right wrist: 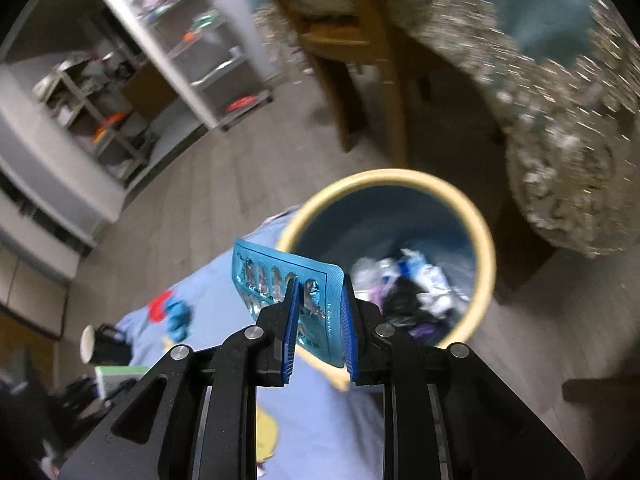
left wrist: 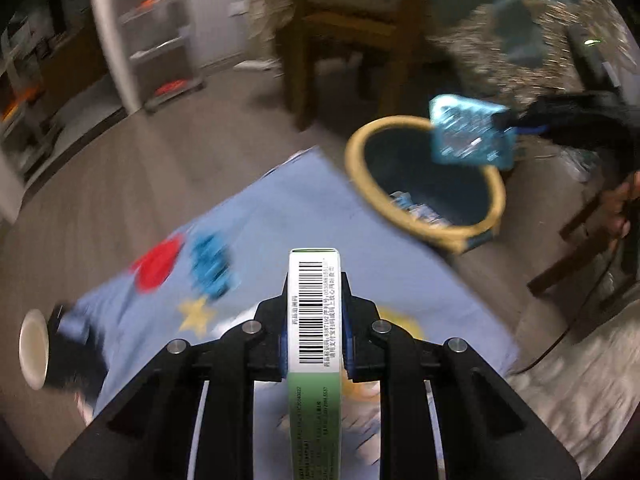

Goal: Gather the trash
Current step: 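Carry the box and blister card with both grippers over the wastebasket, then open both grippers to drop the box and blister card into the basket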

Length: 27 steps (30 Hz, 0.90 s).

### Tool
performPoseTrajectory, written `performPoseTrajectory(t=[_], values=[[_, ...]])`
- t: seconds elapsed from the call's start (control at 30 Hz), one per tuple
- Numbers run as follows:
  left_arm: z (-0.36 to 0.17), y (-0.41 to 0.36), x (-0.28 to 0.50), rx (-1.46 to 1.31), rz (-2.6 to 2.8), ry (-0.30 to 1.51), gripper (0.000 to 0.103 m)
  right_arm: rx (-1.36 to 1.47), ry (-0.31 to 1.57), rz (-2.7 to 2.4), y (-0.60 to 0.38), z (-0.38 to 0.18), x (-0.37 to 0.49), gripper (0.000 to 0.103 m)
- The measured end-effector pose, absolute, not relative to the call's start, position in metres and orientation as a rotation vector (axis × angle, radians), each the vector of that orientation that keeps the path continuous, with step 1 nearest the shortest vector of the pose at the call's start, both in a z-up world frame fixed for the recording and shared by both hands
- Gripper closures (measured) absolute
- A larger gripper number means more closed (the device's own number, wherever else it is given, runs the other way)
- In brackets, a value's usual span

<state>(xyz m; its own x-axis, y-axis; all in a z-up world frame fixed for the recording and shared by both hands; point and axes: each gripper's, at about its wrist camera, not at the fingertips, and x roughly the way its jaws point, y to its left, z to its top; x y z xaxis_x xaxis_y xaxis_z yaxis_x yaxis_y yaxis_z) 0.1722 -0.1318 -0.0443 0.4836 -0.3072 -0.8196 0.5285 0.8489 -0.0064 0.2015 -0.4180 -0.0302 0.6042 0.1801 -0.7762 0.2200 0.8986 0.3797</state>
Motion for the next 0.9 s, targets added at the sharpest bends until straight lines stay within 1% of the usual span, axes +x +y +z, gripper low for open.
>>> performPoseTrajectory(t=[0.33,0.5,0.6,0.63,0.67,0.7,0.73,0.77,0.9], values=[[-0.038,-0.260,0.225,0.335,-0.647,0.898,0.085,0.562,0.939,-0.229,-0.486,-0.065,0.199,0.082],[-0.033,-0.293,0.247,0.330,-0.645,0.863,0.085,0.597,0.940,-0.250,-0.501,-0.074,0.196,0.082],[-0.024,-0.306,0.256,0.277,-0.659,0.825,0.083,0.624,0.924,-0.227,-0.503,-0.073,0.196,0.081],[-0.018,-0.308,0.258,0.252,-0.667,0.800,0.081,0.629,0.918,-0.211,-0.502,-0.072,0.196,0.081],[-0.014,-0.310,0.258,0.242,-0.664,0.785,0.067,0.626,0.917,-0.201,-0.501,-0.072,0.196,0.080],[-0.012,-0.309,0.258,0.235,-0.654,0.772,0.044,0.615,0.923,-0.195,-0.500,-0.072,0.197,0.075],[-0.009,-0.307,0.256,0.227,-0.636,0.754,0.036,0.605,0.928,-0.193,-0.498,-0.071,0.198,0.071],[-0.008,-0.305,0.255,0.224,-0.628,0.746,0.031,0.600,0.931,-0.190,-0.495,-0.070,0.200,0.063],[-0.009,-0.287,0.251,0.218,-0.617,0.765,0.031,0.596,0.929,-0.191,-0.490,-0.067,0.202,0.052]])
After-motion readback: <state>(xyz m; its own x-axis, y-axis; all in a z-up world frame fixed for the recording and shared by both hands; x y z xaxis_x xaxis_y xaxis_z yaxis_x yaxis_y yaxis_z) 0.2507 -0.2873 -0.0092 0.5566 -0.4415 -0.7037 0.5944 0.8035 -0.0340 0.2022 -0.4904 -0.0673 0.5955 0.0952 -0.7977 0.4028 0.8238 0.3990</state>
